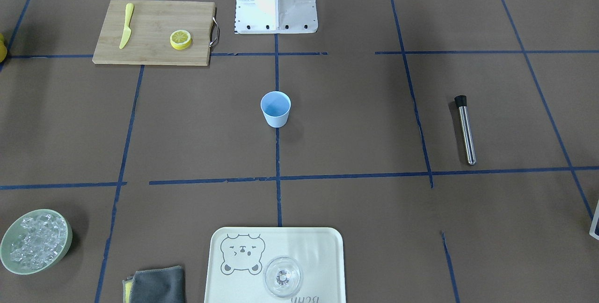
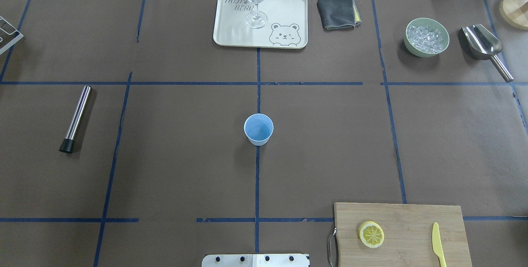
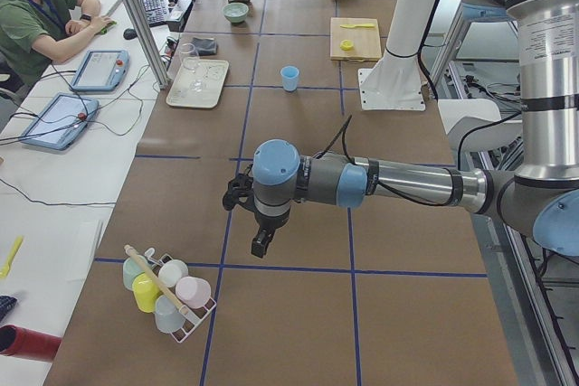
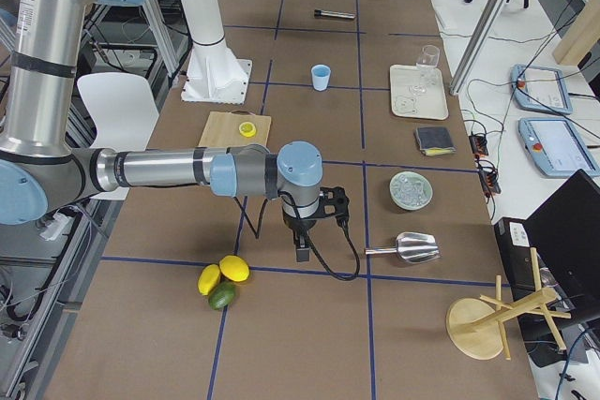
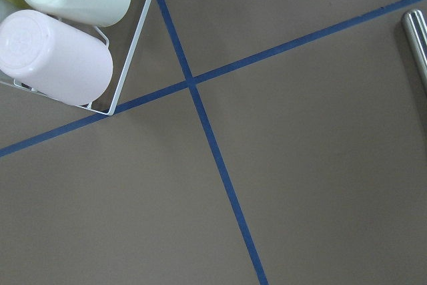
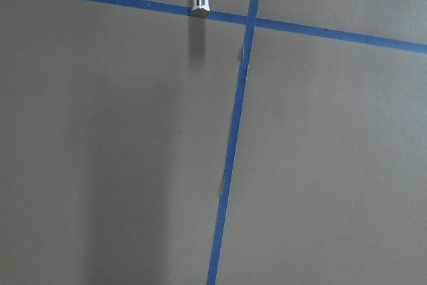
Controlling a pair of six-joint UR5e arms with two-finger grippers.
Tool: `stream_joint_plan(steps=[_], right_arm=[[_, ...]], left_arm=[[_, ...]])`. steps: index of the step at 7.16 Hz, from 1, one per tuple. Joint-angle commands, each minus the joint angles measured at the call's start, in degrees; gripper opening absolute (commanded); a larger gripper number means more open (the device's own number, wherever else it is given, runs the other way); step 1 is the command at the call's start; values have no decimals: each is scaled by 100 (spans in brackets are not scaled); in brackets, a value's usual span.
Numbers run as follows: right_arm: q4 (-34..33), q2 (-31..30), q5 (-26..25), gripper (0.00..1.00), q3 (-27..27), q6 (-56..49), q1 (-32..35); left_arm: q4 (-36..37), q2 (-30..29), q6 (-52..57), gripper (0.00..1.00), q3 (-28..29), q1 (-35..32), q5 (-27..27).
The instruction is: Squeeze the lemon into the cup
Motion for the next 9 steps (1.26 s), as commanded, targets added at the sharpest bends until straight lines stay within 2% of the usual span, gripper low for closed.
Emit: stream_joint_plan(steps=[1, 5, 7, 8, 9], right_arm=[[1, 0, 0, 100, 0, 0, 0], [1, 9, 113, 100, 35, 35, 0], [9, 18, 1381, 100, 114, 96, -9], [9, 26, 1580, 100, 228, 279, 0], [9, 305, 1565, 100, 316, 1160, 9]], left_arm=[[-22, -70, 9, 100, -26, -9, -45], [-13, -97, -26, 100, -61, 0, -116], [-13, -150, -9, 100, -61, 0, -116], [-31, -159, -9, 100, -61, 0, -116], [-127, -159, -9, 100, -44, 0, -116]])
